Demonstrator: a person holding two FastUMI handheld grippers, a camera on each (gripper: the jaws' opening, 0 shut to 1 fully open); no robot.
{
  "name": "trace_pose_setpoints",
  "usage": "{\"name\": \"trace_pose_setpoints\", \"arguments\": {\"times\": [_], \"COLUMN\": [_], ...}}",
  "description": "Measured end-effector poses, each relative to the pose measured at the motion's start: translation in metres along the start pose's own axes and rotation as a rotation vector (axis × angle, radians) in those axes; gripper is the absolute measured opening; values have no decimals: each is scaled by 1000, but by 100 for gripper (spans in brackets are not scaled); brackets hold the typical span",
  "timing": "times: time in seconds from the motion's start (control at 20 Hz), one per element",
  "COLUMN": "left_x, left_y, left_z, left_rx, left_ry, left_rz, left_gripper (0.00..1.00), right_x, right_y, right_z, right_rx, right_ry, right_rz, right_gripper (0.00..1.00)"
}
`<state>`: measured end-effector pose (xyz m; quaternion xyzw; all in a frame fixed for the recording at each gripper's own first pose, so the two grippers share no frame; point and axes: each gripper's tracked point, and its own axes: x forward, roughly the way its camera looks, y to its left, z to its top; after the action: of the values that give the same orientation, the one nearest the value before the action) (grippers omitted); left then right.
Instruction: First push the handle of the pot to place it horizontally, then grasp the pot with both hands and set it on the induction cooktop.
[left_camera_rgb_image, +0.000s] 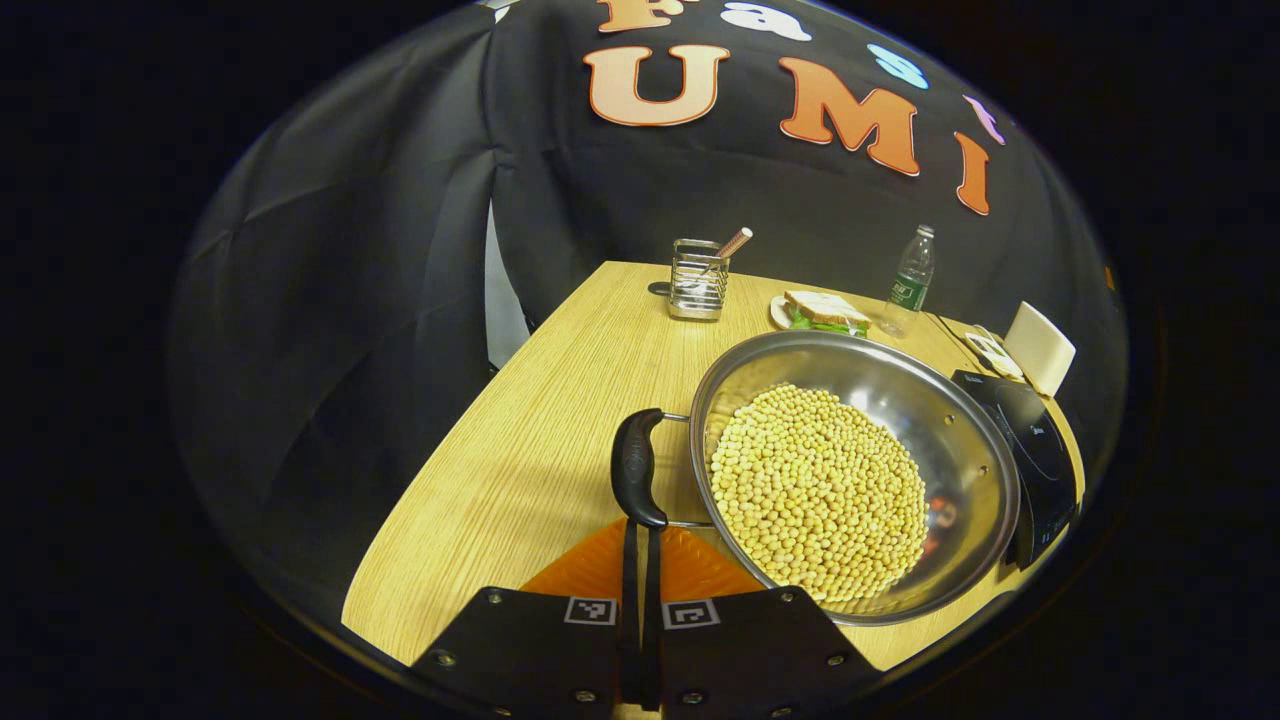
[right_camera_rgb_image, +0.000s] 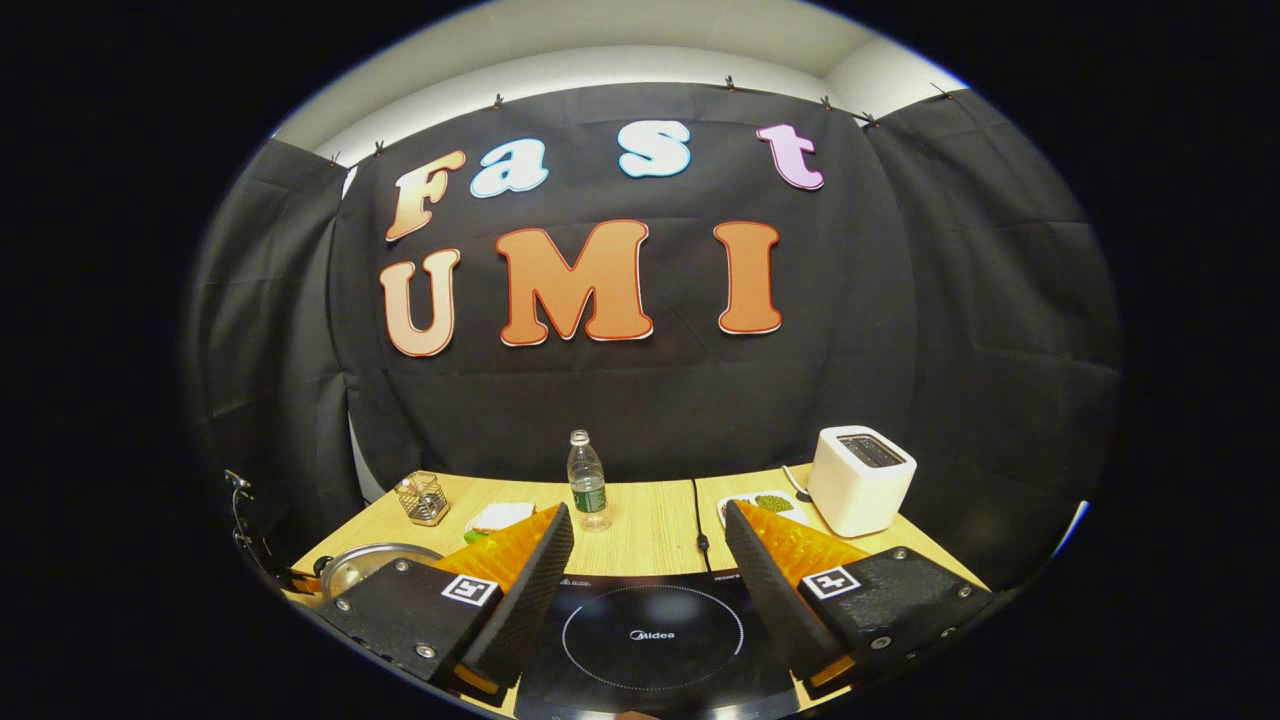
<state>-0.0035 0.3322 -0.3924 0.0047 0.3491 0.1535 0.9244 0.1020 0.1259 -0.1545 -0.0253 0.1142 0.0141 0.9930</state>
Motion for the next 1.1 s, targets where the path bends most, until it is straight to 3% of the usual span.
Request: {"name": "trace_pose_setpoints", "arguments": {"times": [0.65,0.75,0.85,0.95,1.0,1.1], "left_x": [-10,-22,-35,-41,-43,-38], "left_y": [13,21,18,10,5,-3], "left_z": [14,35,57,64,66,70], "left_rx": [26,57,73,58,37,-8], "left_ry": [-39,-128,-207,-228,-232,-235], "left_rz": [-6,31,15,-18,-40,-81], "left_gripper": [2,2,2,6,21,27], "right_x": [1,1,3,7,8,14], "right_y": [63,75,91,107,115,130], "right_z": [-22,-30,-43,-57,-66,-84], "right_rx": [-11,-6,2,9,11,1], "right_ry": [43,56,79,110,126,158], "right_rz": [67,80,97,115,122,128], "right_gripper": [95,95,95,95,95,95]}}
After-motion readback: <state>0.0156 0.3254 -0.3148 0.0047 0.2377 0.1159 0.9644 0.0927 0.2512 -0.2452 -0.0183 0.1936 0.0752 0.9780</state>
